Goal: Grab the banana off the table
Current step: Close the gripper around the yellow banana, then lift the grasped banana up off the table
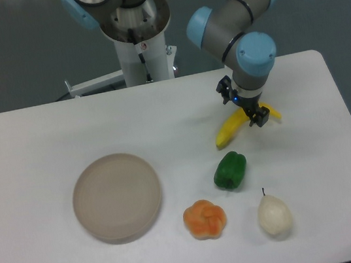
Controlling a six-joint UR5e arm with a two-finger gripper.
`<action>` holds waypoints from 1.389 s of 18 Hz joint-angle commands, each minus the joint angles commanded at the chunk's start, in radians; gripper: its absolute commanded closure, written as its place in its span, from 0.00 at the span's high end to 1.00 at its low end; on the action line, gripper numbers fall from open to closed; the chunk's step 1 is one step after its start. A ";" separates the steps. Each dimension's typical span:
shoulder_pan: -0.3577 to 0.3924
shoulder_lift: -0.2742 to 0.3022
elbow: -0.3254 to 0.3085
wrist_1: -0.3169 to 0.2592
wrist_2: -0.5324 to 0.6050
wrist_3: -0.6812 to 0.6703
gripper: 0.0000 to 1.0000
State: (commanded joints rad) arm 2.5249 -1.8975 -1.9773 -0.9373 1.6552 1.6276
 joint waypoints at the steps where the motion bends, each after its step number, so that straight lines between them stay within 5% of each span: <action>1: 0.000 0.000 -0.008 0.003 0.000 0.000 1.00; 5: 0.000 -0.002 -0.048 0.067 0.000 0.000 1.00; 6: 0.002 0.000 -0.048 0.067 0.000 -0.003 0.94; 8: 0.002 0.000 -0.046 0.067 0.000 -0.011 0.45; 10: 0.002 0.000 -0.040 0.067 0.000 -0.012 0.25; 19: 0.023 0.028 0.037 0.045 0.003 0.005 0.23; 25: 0.032 0.035 0.162 -0.052 -0.005 0.005 0.23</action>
State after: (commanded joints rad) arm 2.5571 -1.8622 -1.8150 -0.9892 1.6506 1.6322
